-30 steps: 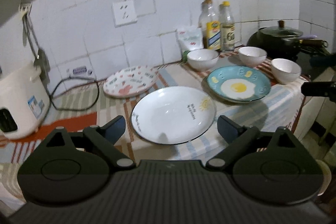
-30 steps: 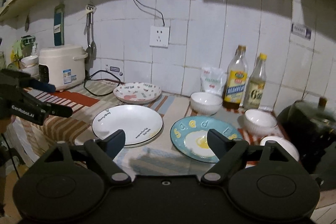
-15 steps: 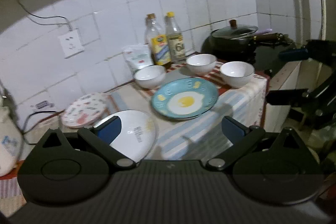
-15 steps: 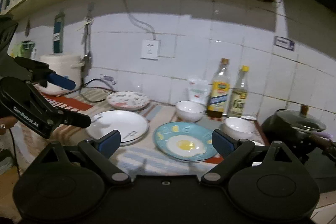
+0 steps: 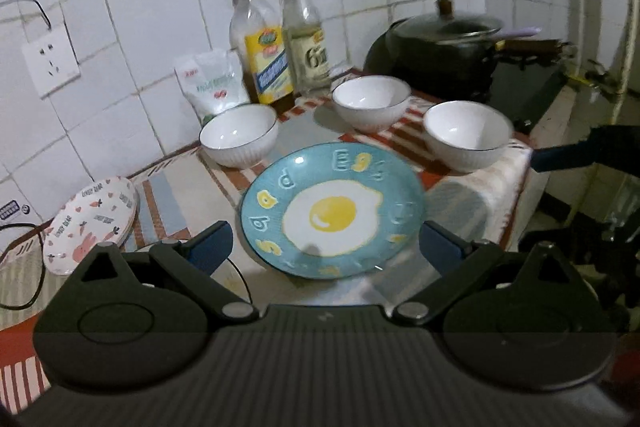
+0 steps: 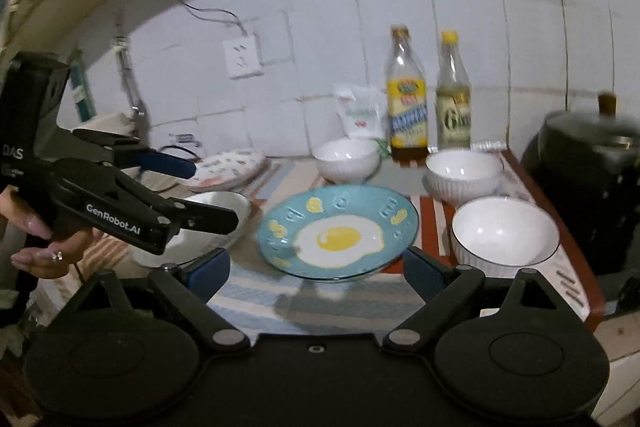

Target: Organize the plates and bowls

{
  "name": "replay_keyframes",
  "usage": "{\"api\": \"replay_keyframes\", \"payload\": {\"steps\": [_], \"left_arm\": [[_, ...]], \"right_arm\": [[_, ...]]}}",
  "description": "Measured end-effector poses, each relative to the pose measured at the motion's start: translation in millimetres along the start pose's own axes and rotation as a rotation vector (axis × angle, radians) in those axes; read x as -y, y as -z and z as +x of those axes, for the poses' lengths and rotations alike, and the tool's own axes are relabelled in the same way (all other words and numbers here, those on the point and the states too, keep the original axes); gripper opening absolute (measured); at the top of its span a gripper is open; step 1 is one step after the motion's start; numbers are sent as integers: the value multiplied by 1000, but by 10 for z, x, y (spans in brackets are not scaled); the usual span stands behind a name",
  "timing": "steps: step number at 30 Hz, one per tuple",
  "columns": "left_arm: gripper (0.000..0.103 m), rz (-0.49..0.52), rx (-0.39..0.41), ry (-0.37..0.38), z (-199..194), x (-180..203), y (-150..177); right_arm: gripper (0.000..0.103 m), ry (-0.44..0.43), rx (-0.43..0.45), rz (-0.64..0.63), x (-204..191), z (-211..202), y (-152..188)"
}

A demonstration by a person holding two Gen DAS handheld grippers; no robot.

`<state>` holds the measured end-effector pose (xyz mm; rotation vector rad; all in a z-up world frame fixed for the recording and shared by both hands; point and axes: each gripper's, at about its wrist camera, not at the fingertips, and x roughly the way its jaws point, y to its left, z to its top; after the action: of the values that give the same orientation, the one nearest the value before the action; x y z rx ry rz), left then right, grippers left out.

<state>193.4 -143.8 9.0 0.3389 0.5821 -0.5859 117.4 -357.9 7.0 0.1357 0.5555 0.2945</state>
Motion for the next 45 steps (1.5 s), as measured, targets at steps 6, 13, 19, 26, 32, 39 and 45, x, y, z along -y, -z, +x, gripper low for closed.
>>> {"api": "replay_keyframes", "payload": {"steps": [6, 13, 19, 26, 32, 39, 45], "left_arm": [[87, -12, -76, -64, 666, -274, -76], [56, -44, -211, -64, 1278, -531, -122], [29, -59, -249, -43, 1459, -609, -78], [23, -40, -232, -31, 1473, -570, -54], [23, -57, -200, -56, 1456, -534, -14], [23, -30, -188, -114, 1402, -413, 3], [23, -39, -211, -101, 1289, -402, -19]], "right_arm": [[88, 47, -109, 95, 200, 613, 68], [74, 120, -141, 96, 198, 1020, 102], [64, 120, -157, 148, 279, 1168, 97], [45, 151, -139, 189, 356, 1294, 115], [38, 214, -137, 133, 251, 1335, 101], [33, 207, -128, 195, 332, 1316, 101], [29, 184, -145, 254, 382, 1222, 54]]}}
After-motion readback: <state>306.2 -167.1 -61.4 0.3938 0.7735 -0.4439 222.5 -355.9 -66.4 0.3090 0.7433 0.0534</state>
